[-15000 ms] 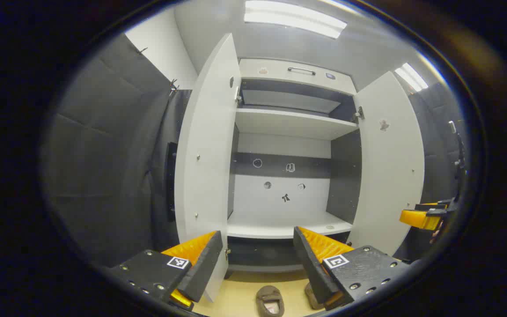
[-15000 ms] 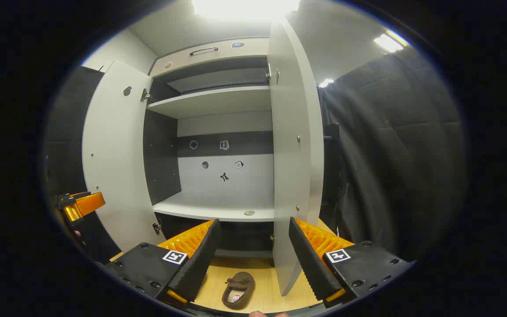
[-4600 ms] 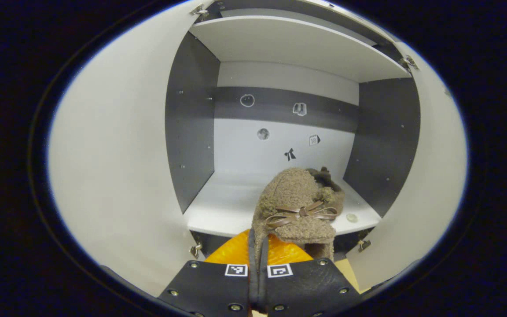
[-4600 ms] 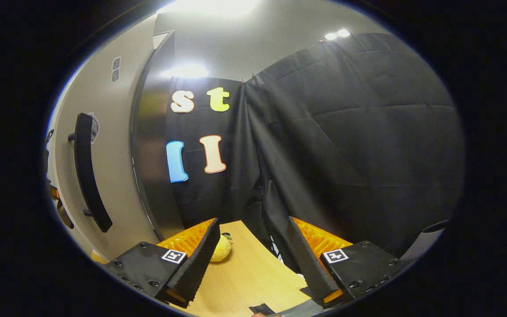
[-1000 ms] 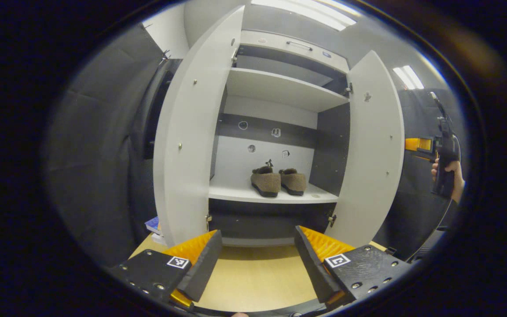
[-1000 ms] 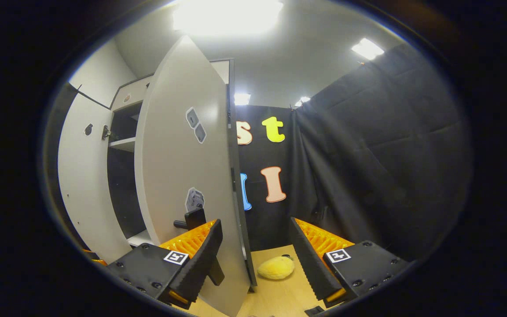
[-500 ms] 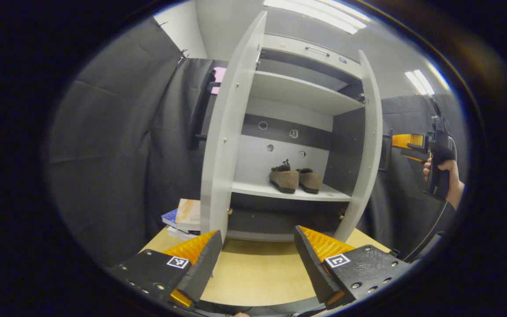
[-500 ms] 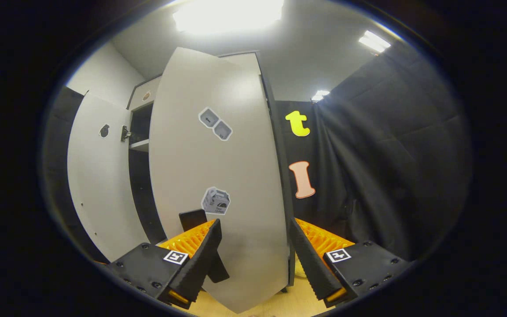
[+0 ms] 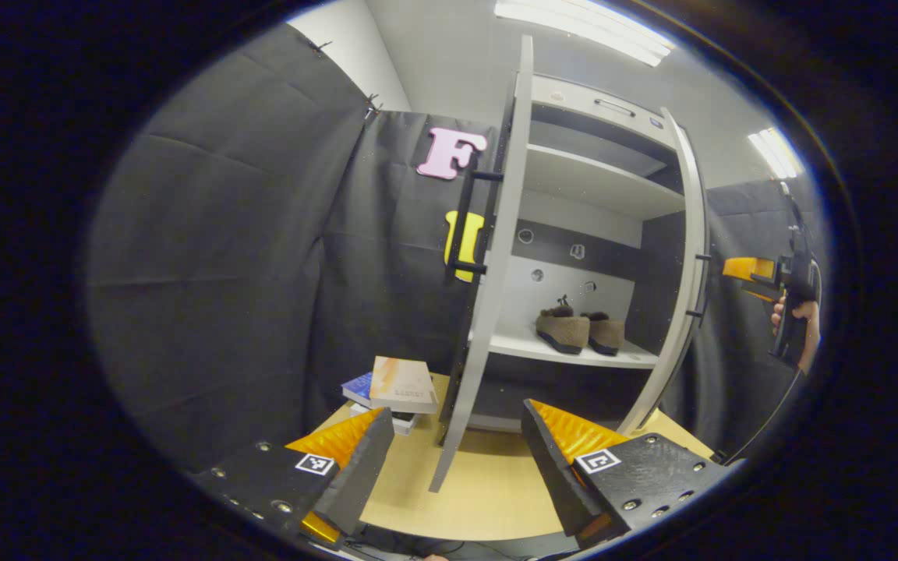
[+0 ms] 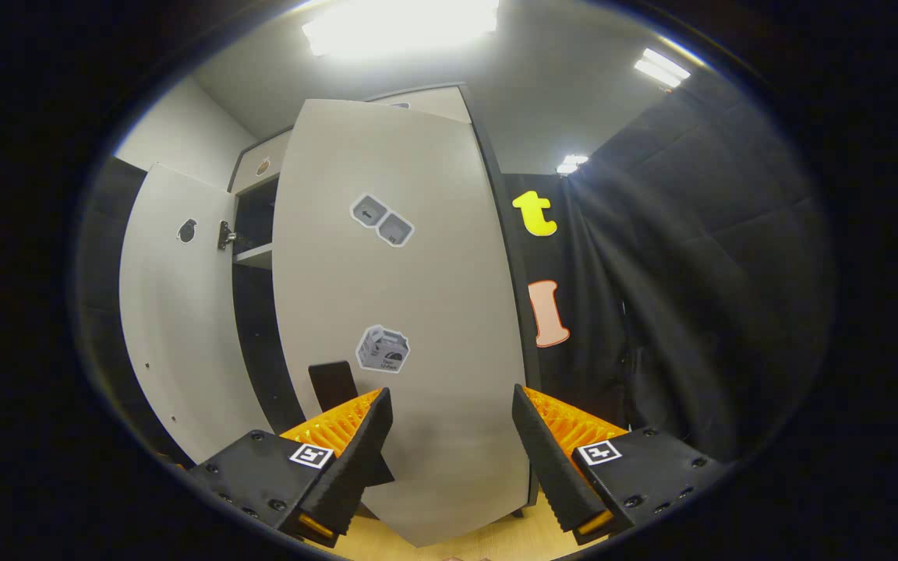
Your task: Grab one shoe with the right hand and put it into the shoe cabinet, grab the other shoe with the left hand and put it into the shoe cabinet; then close the right door with the right hand and the left door with the left hand.
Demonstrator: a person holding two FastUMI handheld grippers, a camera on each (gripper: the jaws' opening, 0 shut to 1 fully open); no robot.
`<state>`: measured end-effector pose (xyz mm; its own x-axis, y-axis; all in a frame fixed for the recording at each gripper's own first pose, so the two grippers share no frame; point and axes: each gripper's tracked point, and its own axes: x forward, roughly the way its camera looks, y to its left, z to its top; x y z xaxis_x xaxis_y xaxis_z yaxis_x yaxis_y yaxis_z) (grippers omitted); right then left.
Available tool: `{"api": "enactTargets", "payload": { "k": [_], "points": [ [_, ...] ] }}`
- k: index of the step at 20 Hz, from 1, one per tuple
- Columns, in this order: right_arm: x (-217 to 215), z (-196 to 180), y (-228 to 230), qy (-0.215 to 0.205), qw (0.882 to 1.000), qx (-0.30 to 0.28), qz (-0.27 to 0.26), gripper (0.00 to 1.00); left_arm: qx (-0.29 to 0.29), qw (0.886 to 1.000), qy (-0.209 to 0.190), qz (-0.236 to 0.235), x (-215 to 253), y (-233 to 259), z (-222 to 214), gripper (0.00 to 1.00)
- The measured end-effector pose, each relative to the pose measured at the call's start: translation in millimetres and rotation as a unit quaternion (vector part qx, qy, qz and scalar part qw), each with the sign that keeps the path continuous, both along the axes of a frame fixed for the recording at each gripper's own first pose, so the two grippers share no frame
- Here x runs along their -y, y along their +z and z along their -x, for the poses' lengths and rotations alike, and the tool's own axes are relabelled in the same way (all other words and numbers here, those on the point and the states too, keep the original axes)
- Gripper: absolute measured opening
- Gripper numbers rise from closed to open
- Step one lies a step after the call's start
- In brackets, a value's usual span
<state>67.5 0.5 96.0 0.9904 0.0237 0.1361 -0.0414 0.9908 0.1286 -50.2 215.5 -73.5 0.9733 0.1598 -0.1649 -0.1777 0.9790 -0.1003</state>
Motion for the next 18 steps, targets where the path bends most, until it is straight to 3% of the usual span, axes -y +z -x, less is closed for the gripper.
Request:
{"api": "enactTargets", "payload": {
  "k": [2,3,4,5,7,8,9,10,11,13,18],
  "points": [
    [3.8,2.4,-6.0,-0.005,1.000,-0.008,-0.009,0.92,0.011,1.000,0.023,-0.013,-23.6,14.9,1.2,1.00],
    [6.4,4.3,-8.5,-0.007,1.000,-0.010,-0.012,0.97,0.018,0.999,0.034,-0.019,-38.9,24.3,3.2,1.00],
    [9.3,7.2,-10.6,-0.009,1.000,-0.012,-0.013,0.97,0.027,0.998,0.048,-0.024,-53.1,34.1,2.4,0.95],
    [11.4,8.5,-12.1,-0.012,1.000,-0.013,-0.012,0.92,0.035,0.997,0.065,-0.026,-67.0,42.3,2.4,1.00],
    [11.1,10.9,-15.1,-0.012,1.000,-0.016,-0.014,0.92,0.047,0.994,0.096,-0.019,-89.5,55.6,0.8,1.00],
    [10.1,12.4,-17.9,-0.012,1.000,-0.019,-0.015,0.98,0.053,0.993,0.105,-0.013,-98.6,62.0,-3.9,0.95],
    [8.7,14.2,-20.9,-0.010,1.000,-0.021,-0.016,0.98,0.060,0.992,0.110,-0.008,-105.0,67.6,-7.6,0.95],
    [6.6,16.4,-25.0,-0.009,1.000,-0.023,-0.015,0.98,0.068,0.992,0.110,-0.005,-111.8,76.4,-12.9,1.00],
    [4.7,18.1,-29.0,-0.009,1.000,-0.025,-0.014,0.98,0.076,0.991,0.108,-0.006,-117.1,86.1,-18.5,0.95],
    [-0.8,23.2,-39.8,-0.006,0.999,-0.035,-0.014,0.98,0.090,0.991,0.099,-0.018,-127.5,106.8,-31.1,0.95],
    [-11.8,37.0,-69.3,0.001,0.998,-0.060,-0.022,0.98,0.095,0.993,0.029,-0.067,-132.7,147.5,-74.6,0.95]
  ]
}}
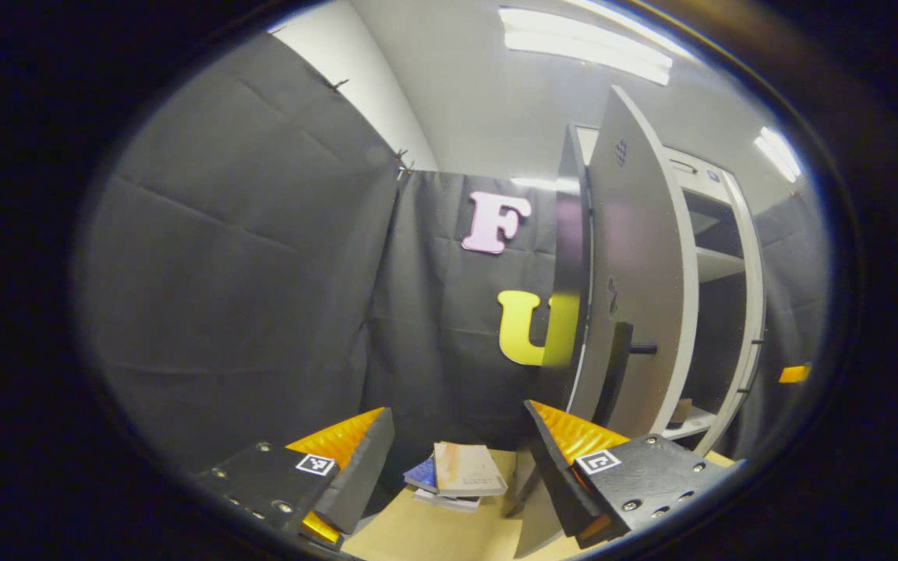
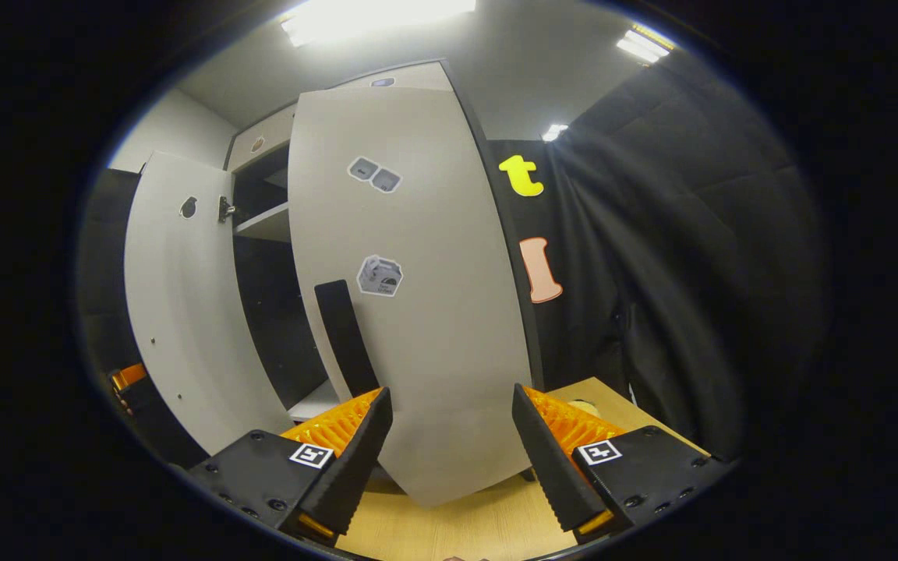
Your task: Grab one shoe with the right hand and put it into the shoe cabinet, grab the other shoe with the left hand and put it into the shoe cabinet; then close the right door with the right hand and the left door with the left hand.
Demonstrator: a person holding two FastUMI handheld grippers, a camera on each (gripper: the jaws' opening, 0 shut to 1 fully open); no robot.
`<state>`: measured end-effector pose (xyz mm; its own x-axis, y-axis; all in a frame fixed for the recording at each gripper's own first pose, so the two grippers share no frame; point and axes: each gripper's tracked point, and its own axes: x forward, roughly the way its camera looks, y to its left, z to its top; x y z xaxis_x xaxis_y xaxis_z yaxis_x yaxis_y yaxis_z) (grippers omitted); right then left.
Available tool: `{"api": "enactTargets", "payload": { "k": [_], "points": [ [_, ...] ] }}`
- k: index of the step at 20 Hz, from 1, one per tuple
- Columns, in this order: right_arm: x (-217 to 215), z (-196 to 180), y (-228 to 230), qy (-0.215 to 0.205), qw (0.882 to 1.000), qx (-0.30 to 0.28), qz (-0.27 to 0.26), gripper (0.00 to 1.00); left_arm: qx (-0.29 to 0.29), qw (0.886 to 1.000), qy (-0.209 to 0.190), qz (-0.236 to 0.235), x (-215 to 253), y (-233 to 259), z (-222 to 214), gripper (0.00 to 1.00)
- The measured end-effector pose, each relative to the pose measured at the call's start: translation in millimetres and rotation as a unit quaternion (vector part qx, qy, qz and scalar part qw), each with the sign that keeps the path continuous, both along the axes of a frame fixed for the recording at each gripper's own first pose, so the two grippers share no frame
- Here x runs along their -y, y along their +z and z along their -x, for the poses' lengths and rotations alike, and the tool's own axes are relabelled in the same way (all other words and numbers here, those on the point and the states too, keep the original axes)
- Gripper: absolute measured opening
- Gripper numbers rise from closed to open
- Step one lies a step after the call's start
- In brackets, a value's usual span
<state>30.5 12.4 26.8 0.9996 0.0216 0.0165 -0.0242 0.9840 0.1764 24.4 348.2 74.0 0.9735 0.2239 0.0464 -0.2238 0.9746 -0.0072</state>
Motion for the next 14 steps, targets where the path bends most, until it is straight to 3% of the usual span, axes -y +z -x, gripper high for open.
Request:
{"api": "enactTargets", "payload": {
  "k": [1,3,7,8,13,14],
  "points": [
    [-0.5,2.7,-3.9,-0.001,1.000,-0.003,-0.001,0.98,0.003,1.000,-0.013,-0.005,3.9,7.1,-11.1,1.00],
    [-0.9,9.4,-12.0,-0.005,1.000,-0.009,-0.003,0.98,0.004,0.998,-0.054,-0.008,14.9,15.0,-33.2,0.95],
    [1.0,11.5,-31.9,-0.020,1.000,-0.021,-0.009,0.98,-0.007,0.991,-0.131,-0.019,40.8,15.6,-71.5,1.00],
    [3.2,12.4,-35.5,-0.025,0.999,-0.024,-0.013,0.98,-0.012,0.989,-0.145,-0.020,47.7,15.1,-76.4,0.95],
    [20.8,10.1,-48.3,-0.052,0.998,-0.029,-0.029,0.98,-0.035,0.987,-0.157,-0.018,51.8,5.0,-78.0,0.94],
    [20.8,9.3,-52.6,-0.052,0.998,-0.033,-0.032,0.98,-0.042,0.986,-0.162,-0.016,56.2,1.8,-77.6,0.98]
  ]
}}
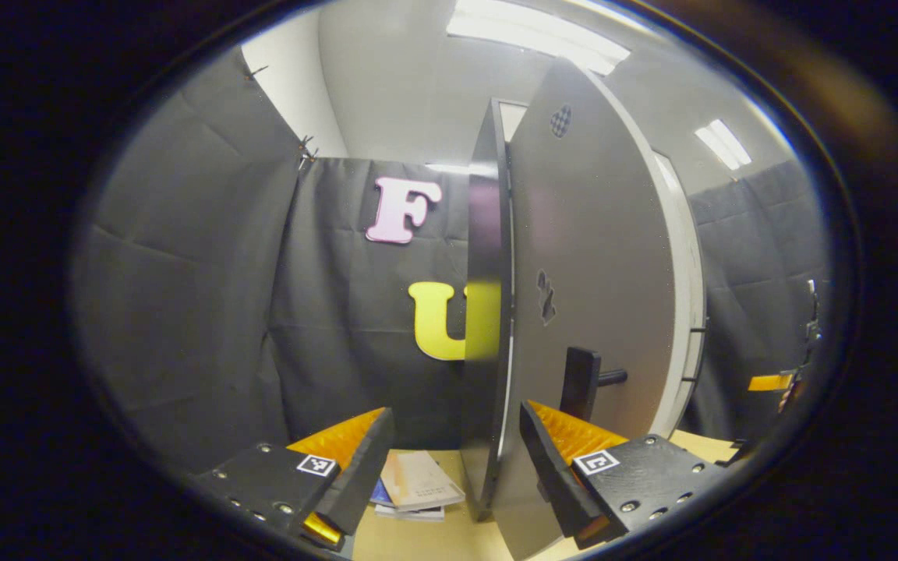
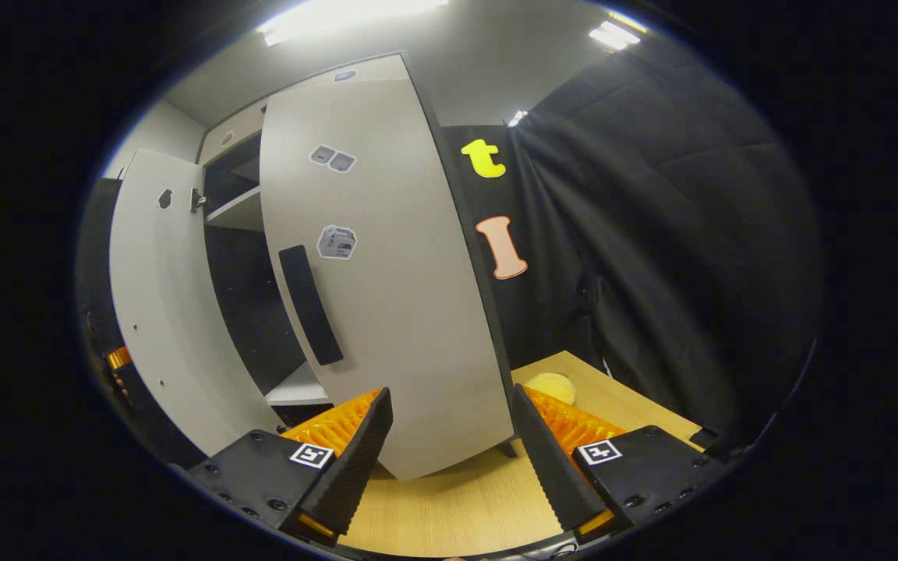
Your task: Grab one shoe with the right hand and put it into the shoe cabinet, grab the other shoe with the left hand and put it into the shoe cabinet; then close the right door with the right hand and the left door with the left hand.
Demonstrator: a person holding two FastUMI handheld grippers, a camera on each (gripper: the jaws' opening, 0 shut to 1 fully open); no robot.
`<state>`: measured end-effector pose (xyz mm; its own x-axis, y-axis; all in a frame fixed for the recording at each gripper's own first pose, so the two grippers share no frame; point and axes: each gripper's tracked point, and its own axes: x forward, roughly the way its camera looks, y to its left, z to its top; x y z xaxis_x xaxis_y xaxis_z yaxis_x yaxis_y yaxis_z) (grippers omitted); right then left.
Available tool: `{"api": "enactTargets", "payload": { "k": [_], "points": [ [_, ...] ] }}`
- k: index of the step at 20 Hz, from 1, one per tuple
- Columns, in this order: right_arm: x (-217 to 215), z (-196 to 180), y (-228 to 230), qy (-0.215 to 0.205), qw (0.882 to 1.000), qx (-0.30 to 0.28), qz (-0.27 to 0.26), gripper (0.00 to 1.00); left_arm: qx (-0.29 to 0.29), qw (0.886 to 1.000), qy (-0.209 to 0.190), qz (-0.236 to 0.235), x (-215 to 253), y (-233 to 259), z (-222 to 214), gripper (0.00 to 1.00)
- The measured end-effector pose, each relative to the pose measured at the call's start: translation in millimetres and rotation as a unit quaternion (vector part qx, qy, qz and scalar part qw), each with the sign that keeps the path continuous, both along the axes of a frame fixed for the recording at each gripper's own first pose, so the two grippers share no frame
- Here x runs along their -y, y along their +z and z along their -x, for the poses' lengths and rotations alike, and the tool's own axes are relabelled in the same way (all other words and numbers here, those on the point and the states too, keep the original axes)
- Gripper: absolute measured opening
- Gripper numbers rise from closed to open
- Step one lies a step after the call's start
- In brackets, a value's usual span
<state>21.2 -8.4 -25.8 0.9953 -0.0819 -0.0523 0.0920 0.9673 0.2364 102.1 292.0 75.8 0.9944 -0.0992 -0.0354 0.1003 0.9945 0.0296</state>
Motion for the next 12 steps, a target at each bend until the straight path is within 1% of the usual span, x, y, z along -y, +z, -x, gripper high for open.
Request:
{"api": "enactTargets", "payload": {
  "k": [2,3,4,6,8,9,10,11,12],
  "points": [
    [0.4,-1.5,-4.4,0.000,1.000,-0.002,-0.005,0.98,-0.004,1.000,-0.013,0.004,12.8,-5.2,-0.2,0.94],
    [0.5,-2.4,-5.5,0.000,1.000,-0.002,-0.007,0.98,-0.005,1.000,-0.016,0.004,21.3,-7.4,0.0,0.97],
    [-0.1,-2.2,-8.1,0.001,1.000,-0.003,-0.010,0.98,-0.004,1.000,-0.017,0.000,27.9,-6.9,0.4,0.94],
    [-2.5,-4.5,-12.7,0.004,1.000,-0.005,-0.010,0.98,-0.004,1.000,-0.007,-0.003,38.9,-6.5,3.4,0.94],
    [-1.4,-5.7,-16.7,0.003,1.000,-0.010,-0.007,0.98,-0.009,1.000,0.000,0.005,51.9,-9.6,0.9,0.94],
    [-1.0,-6.3,-18.3,0.003,1.000,-0.011,-0.004,0.98,-0.009,1.000,0.002,0.008,58.4,-11.1,-0.8,1.00],
    [0.8,-5.7,-20.1,0.003,1.000,-0.013,-0.002,0.98,-0.010,1.000,0.002,0.010,66.3,-11.7,-0.3,0.88],
    [1.9,-5.1,-21.2,0.003,1.000,-0.013,-0.002,0.98,-0.010,1.000,0.001,0.011,74.7,-14.4,-0.2,0.88],
    [4.5,-3.5,-21.4,0.002,1.000,-0.013,-0.005,0.98,-0.009,1.000,0.001,0.010,81.9,-13.4,-1.5,1.00]
  ]
}}
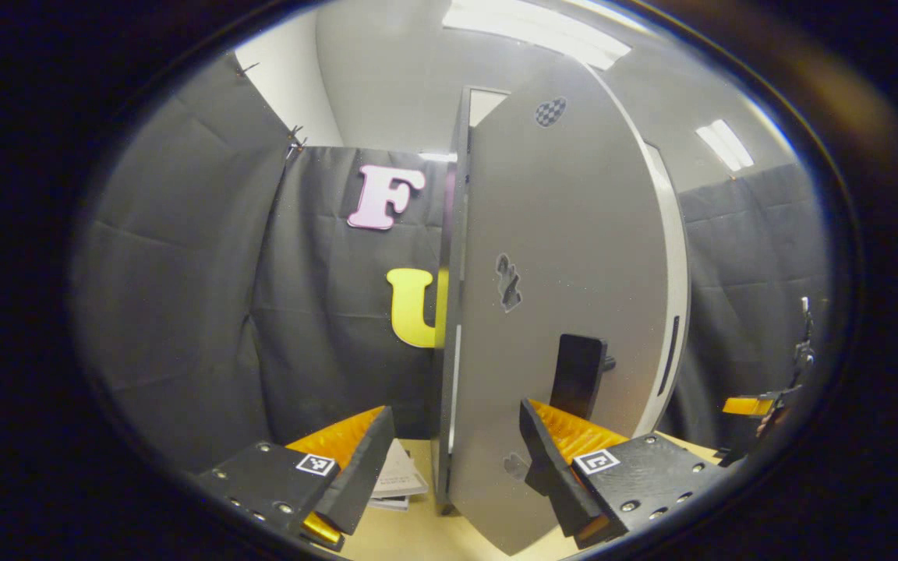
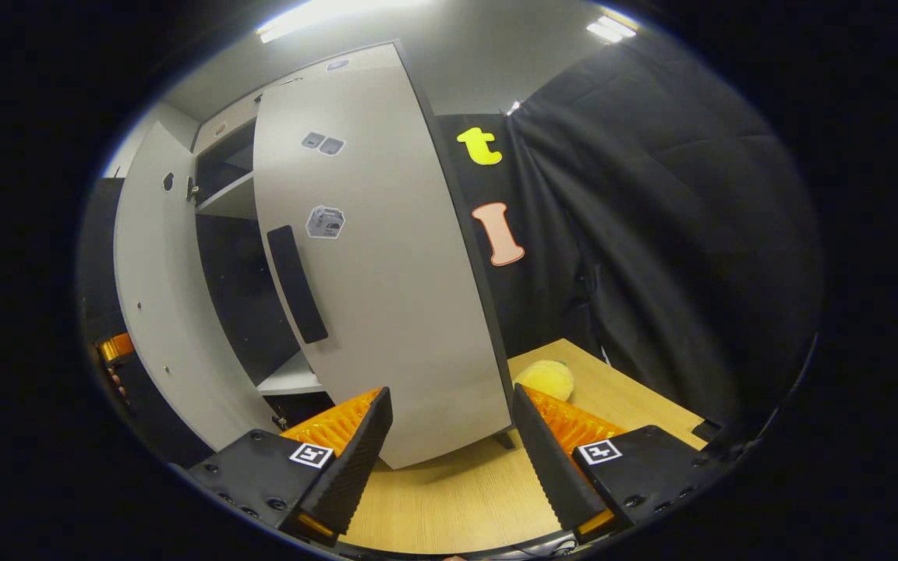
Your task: Grab one shoe with the right hand and put it into the shoe cabinet, grab the other shoe with the left hand and put it into the shoe cabinet; then close the right door with the right hand and the left door with the left hand.
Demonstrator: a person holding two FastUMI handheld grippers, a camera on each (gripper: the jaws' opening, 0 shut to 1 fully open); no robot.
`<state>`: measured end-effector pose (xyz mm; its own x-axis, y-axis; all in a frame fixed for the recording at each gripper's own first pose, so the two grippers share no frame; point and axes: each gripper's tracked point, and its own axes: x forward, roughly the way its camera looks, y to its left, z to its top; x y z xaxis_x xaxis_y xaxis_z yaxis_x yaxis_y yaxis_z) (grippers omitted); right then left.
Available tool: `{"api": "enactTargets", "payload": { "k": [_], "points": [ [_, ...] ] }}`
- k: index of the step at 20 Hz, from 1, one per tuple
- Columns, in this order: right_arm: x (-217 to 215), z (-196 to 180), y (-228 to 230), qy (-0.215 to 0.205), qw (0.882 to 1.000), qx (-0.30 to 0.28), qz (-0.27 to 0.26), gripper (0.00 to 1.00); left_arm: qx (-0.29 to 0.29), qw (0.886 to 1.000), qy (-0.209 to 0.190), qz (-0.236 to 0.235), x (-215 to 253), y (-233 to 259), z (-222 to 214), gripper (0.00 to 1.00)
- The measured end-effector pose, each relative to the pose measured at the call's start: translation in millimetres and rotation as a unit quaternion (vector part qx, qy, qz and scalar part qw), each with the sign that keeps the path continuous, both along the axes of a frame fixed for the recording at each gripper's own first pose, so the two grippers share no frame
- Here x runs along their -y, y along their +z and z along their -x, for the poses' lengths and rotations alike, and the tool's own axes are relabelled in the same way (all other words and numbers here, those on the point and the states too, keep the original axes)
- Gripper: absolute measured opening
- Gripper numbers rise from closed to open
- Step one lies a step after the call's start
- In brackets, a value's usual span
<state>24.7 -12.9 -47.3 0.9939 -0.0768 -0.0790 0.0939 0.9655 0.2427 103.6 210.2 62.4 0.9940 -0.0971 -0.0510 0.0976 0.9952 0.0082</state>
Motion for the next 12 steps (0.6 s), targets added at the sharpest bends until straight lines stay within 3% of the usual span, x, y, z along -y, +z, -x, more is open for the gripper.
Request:
{"api": "enactTargets", "payload": {
  "k": [2,4,12],
  "points": [
    [5.0,-0.4,-2.2,-0.002,1.000,-0.001,-0.005,0.98,0.002,1.000,-0.001,-0.002,14.5,2.4,-5.1,1.00],
    [9.2,-4.6,-3.2,-0.003,1.000,-0.004,-0.009,0.98,-0.001,1.000,-0.008,-0.003,29.9,-1.5,-11.8,0.87],
    [42.8,-25.0,-13.8,-0.006,1.000,-0.027,0.009,0.98,-0.021,0.997,-0.034,0.071,106.6,-10.7,-60.4,1.00]
  ]
}}
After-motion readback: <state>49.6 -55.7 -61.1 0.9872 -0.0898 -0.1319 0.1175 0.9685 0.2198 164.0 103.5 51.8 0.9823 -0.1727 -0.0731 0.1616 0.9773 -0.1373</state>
